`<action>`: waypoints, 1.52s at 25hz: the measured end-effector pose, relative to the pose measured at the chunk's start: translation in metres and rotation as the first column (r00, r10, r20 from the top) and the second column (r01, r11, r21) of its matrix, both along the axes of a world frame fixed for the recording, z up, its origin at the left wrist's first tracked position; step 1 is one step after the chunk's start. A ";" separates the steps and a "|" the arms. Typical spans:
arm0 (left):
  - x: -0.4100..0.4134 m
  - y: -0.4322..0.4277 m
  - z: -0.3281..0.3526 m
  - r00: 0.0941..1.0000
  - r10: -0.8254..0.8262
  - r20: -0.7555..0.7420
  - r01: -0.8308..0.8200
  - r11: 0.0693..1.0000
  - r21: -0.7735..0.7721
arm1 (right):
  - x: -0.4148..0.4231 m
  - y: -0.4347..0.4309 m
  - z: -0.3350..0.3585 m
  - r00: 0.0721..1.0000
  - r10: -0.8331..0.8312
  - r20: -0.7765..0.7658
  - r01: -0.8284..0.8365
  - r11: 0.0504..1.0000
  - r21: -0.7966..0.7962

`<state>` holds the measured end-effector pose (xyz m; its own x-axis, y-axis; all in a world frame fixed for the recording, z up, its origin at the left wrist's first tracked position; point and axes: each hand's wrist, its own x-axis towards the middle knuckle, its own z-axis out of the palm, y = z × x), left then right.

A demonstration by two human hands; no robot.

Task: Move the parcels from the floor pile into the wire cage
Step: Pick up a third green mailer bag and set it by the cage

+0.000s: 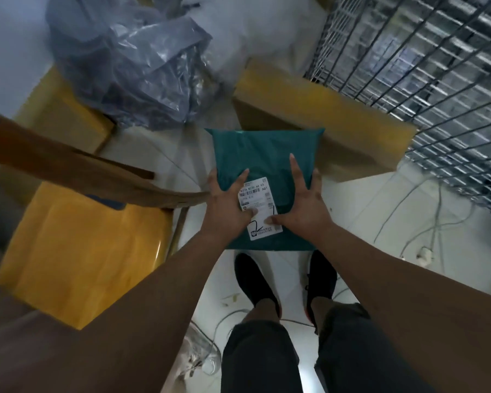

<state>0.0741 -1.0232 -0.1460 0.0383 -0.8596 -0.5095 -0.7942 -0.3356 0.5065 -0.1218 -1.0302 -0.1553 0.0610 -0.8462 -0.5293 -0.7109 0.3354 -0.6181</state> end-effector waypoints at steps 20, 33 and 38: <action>0.030 -0.058 -0.180 0.985 -0.163 0.059 0.156 0.982 0.106 | 0.043 -0.017 -0.179 0.989 -0.123 -0.083 0.122 0.992 -0.015; -0.017 -0.067 0.069 0.986 -0.168 0.004 0.168 0.986 -0.018 | -0.004 -0.042 0.076 0.995 0.067 -0.069 -0.067 0.998 -0.001; -0.089 -0.083 0.222 0.948 -0.315 0.044 0.316 0.949 -0.019 | -0.051 -0.059 0.215 0.991 0.087 -0.101 -0.094 0.994 -0.064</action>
